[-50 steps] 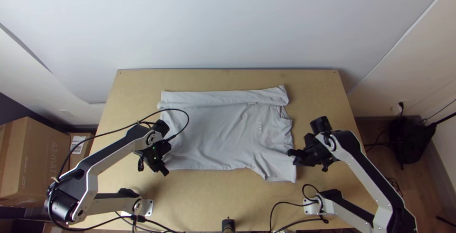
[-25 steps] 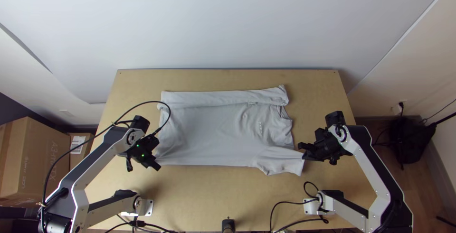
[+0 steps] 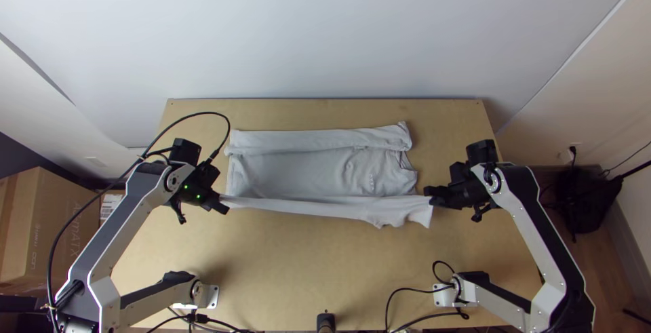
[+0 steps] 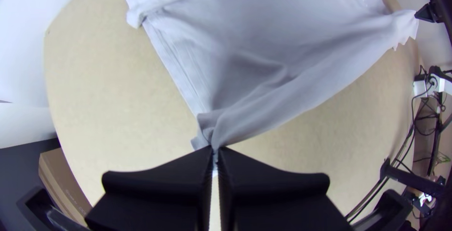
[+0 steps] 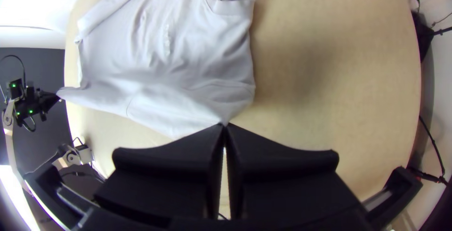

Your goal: Fold the t-shirt

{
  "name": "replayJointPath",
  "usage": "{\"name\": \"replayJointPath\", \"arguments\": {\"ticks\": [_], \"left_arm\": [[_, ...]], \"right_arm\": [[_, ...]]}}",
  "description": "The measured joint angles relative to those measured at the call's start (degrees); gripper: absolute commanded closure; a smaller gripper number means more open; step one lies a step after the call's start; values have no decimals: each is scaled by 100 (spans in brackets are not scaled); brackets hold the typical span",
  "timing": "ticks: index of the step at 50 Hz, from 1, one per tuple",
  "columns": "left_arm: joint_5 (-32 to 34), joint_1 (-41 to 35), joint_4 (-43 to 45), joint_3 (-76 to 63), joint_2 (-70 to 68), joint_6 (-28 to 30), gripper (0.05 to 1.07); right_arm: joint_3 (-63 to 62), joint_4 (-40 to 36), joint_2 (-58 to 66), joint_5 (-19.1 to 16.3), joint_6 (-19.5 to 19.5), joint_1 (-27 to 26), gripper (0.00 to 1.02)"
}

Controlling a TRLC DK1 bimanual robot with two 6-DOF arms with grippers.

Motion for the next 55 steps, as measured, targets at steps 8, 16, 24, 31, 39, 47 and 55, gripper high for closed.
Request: {"name": "replayJointPath", "arguments": {"ticks": [8,16,24,31,39,47,55], "left_arm": [[0,68,170,240,227,-59,105],[0,216,389,627,505,-157,104],[2,280,579,1113,944,-319,105],[0,280,730,1517,1373,-396,105],[0,280,769,2208,1982,-448,104],[0,280,769,2920,2621,-450,105],[0,310,769,3606,3316,-474,105]], "right_arm": [[260,520,249,11,166,0,100],[675,979,632,114,323,48,100],[1211,1123,1139,155,387,177,100],[1733,1213,1652,223,461,275,100],[2426,1252,2297,262,494,339,100],[3200,1259,3058,264,514,348,100],[4030,1261,4011,308,514,345,100]]}}
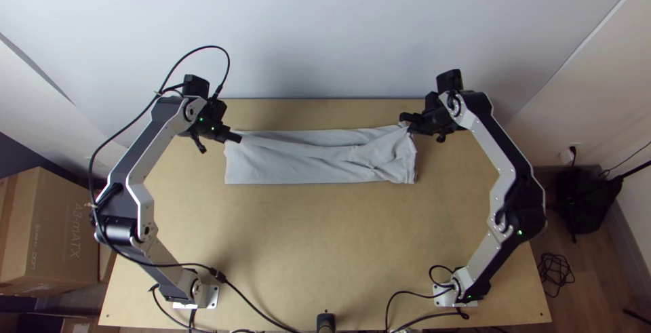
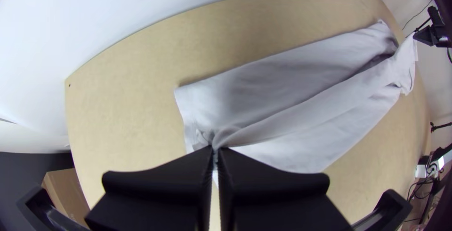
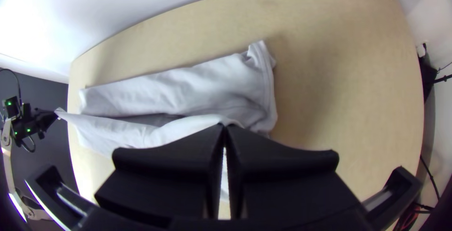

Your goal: Fold the t-shirt

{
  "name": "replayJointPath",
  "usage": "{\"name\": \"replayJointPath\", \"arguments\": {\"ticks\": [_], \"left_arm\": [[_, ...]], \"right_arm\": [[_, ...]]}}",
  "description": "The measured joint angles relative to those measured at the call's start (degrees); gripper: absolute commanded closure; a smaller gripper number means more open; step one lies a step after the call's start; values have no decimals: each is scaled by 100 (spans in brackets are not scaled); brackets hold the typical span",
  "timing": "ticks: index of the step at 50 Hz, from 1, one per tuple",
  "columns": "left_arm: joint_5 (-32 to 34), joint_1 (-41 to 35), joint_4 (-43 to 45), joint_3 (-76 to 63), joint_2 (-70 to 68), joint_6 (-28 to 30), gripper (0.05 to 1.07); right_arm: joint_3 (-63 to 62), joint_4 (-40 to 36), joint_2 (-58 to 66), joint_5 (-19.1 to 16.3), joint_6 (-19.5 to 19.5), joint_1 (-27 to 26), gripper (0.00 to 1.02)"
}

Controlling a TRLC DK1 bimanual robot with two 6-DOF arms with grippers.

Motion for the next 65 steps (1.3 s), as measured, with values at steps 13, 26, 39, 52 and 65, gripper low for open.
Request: {"name": "replayJointPath", "arguments": {"ticks": [13,26,39,52,65], "left_arm": [[0,127,0,782,1108,-168,105],[0,221,4,929,1725,-433,105],[227,273,1373,133,1467,-643,102],[581,490,1714,-264,680,-852,14],[979,684,1722,-306,208,-1001,10]], "right_arm": [[1228,2,1357,195,87,2,100],[1589,4,2179,356,155,2,100],[1589,96,2277,481,258,2,34],[979,743,1512,601,389,-125,20],[229,916,17,597,540,-306,3]]}}
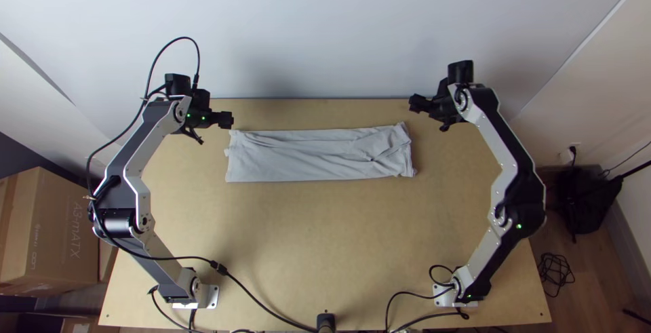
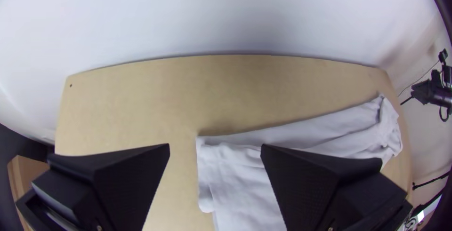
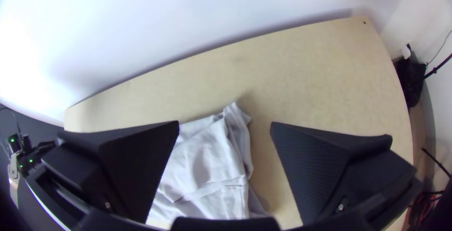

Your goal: Fold the t-shirt

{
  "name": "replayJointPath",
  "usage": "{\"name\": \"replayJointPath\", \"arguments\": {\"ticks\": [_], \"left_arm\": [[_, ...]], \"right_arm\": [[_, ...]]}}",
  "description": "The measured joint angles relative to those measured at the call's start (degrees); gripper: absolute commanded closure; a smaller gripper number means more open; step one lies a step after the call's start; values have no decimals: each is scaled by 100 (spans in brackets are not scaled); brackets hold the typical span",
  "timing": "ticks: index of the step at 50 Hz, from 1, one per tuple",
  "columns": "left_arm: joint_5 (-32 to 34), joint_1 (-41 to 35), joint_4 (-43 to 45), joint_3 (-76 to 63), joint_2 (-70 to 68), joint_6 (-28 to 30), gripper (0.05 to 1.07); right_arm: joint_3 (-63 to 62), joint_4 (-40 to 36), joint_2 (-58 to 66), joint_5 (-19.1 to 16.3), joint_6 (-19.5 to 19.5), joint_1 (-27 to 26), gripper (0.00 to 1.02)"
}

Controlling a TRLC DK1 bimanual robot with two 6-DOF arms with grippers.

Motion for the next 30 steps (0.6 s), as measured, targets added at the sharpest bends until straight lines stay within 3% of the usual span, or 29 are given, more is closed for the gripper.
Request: {"name": "replayJointPath", "arguments": {"ticks": [3,7,13,17,24,26,30], "left_arm": [[343,109,-76,-59,2,-92,10],[907,291,-162,-131,2,-212,10],[1421,538,-190,-160,20,-345,10],[1655,669,-192,-190,52,-387,10],[2170,831,-350,-223,299,-402,10],[2264,859,-391,-238,426,-382,10],[2420,901,-435,-284,660,-348,10]], "right_arm": [[-140,9,-245,-42,68,-24,3],[-350,7,-542,-358,175,-83,3],[-560,-28,-881,-1154,452,-249,3],[-590,-116,-1064,-2015,772,-417,3],[-588,-221,-1241,-4179,1541,-870,3],[-588,-221,-1266,-4542,1692,-1021,3],[-588,-221,-1270,-4933,1860,-1228,3]]}}
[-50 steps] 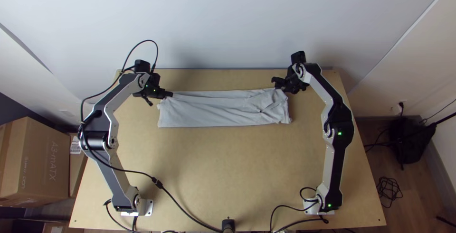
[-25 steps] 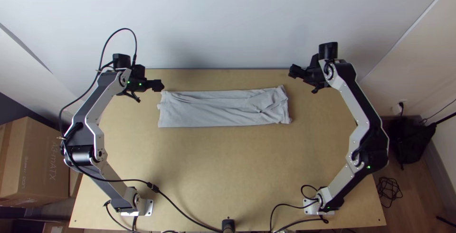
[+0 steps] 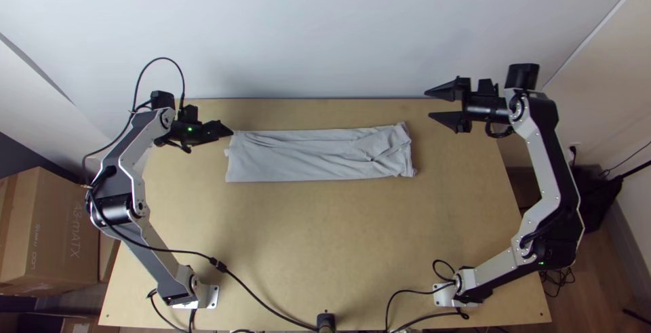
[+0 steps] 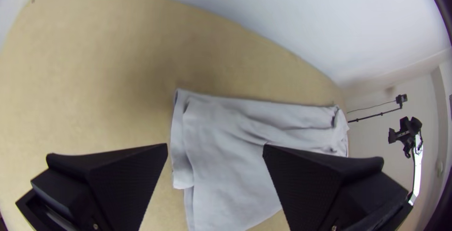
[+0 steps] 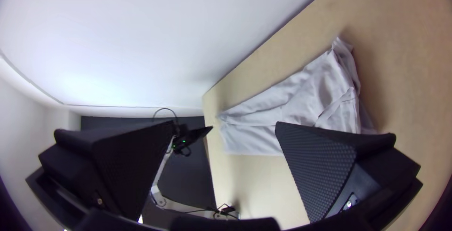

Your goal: Fold the t-shirt

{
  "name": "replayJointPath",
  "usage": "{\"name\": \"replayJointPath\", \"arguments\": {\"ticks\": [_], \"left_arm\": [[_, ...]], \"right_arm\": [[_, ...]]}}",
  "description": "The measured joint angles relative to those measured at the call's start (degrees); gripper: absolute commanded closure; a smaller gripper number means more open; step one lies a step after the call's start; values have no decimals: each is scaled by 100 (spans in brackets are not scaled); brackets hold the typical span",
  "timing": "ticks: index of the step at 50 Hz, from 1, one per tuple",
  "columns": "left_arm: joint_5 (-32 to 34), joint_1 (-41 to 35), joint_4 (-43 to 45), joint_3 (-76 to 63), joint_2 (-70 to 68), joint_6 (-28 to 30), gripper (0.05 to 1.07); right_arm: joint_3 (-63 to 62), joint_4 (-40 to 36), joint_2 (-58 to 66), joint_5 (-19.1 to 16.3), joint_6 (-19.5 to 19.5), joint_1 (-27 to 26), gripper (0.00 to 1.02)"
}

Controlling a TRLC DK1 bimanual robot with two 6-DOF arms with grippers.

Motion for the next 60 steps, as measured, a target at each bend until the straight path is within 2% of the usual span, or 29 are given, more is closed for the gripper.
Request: {"name": "replayJointPath", "arguments": {"ticks": [7,14,26,39,51,53,55,57,60], "left_arm": [[120,35,-28,-35,337,101,10],[140,44,-28,-52,529,162,10],[186,-22,-35,-55,614,254,10],[201,-586,44,-170,612,354,10],[85,-881,273,-216,592,118,11],[59,-881,319,-262,562,109,19],[31,-881,393,-345,514,111,30],[-9,-881,492,-442,463,120,49],[-52,-866,511,-573,409,155,83]], "right_arm": [[-4,-7,-7,-354,111,-129,3],[-7,-13,-59,-461,136,-127,3],[-59,-15,-225,-472,149,-127,3],[-129,-20,-295,-472,151,-125,3],[-280,-17,-503,-472,151,-120,3],[-297,-17,-542,-472,151,-120,3],[-319,-20,-590,-472,151,-120,3],[-350,-17,-636,-472,151,-120,3],[-389,-17,-691,-474,151,-120,3]]}}
